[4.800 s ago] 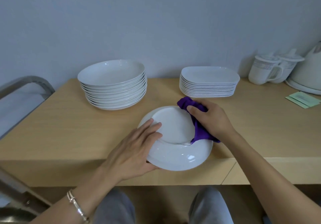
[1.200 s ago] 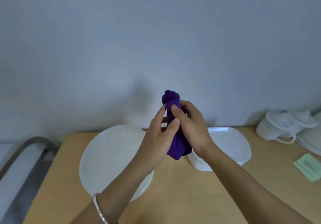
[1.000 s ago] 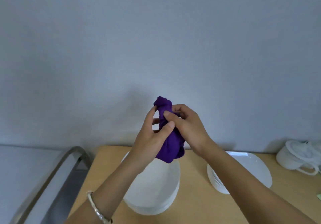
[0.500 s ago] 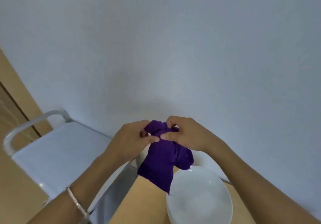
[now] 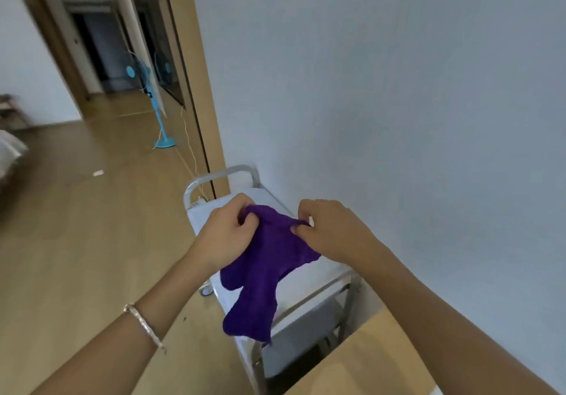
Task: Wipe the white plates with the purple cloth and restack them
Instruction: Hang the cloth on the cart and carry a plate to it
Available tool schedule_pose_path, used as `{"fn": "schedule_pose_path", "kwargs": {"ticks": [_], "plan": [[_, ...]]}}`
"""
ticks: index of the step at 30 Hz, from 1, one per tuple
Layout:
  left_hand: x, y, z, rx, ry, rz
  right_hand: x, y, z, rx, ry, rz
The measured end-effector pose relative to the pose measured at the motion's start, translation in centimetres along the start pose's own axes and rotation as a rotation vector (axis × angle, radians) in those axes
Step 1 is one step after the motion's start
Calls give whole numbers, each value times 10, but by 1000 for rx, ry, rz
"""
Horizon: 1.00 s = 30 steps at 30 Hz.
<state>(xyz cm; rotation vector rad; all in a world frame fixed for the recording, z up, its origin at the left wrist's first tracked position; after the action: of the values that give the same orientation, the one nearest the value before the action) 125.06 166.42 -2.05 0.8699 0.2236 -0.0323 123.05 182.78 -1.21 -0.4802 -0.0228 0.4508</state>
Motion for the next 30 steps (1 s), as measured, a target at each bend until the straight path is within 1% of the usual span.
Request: {"fn": "schedule_pose_path", "kwargs": {"ticks": [4, 9, 12, 16, 18, 21, 23, 26, 28, 30], "plan": [[-29, -57, 47, 6, 56, -27, -54, -42, -34, -139, 12, 9], [-77, -138, 109, -49, 17, -42, -145, -82, -71, -172, 17, -39], [-108, -183, 143, -151, -82, -57, -201, -100, -88, -165, -27, -64], [-156, -238, 169, -351, -317, -100, -268, -116, -114, -108, -103, -55], [-185, -261, 181, -421, -324, -114, -299, -120, -127, -77, -116, -54], [-226, -288, 189, -488, -248, -141, -343, -121, -146, -54, -109, -48], [-252, -308, 186, -542, -236, -144, -370, -118, -157, -53, -100, -48], [-294, -344, 183, -612, -282, -104, -408, -99, -170, -48, -84, -72], [-319, -366, 182, -617, -299, -83, -433, -83, -174, -60, -64, -77], [-343, -382, 180, -621, -308, -78, -459, -66, -181, -83, -101, -94]]}}
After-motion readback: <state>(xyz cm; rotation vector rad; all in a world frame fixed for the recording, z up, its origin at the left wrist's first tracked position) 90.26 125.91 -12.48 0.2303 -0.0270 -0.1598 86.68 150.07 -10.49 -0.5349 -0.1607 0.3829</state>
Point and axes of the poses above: each hand's wrist, its own x-axis away from the middle knuckle, its own z-axis out of the back of the hand, y = z × x, the point moved 8 cm from there along -x, towards the middle knuckle, and after that the axes turned 1 degree about -y, right-handed, at the moved point
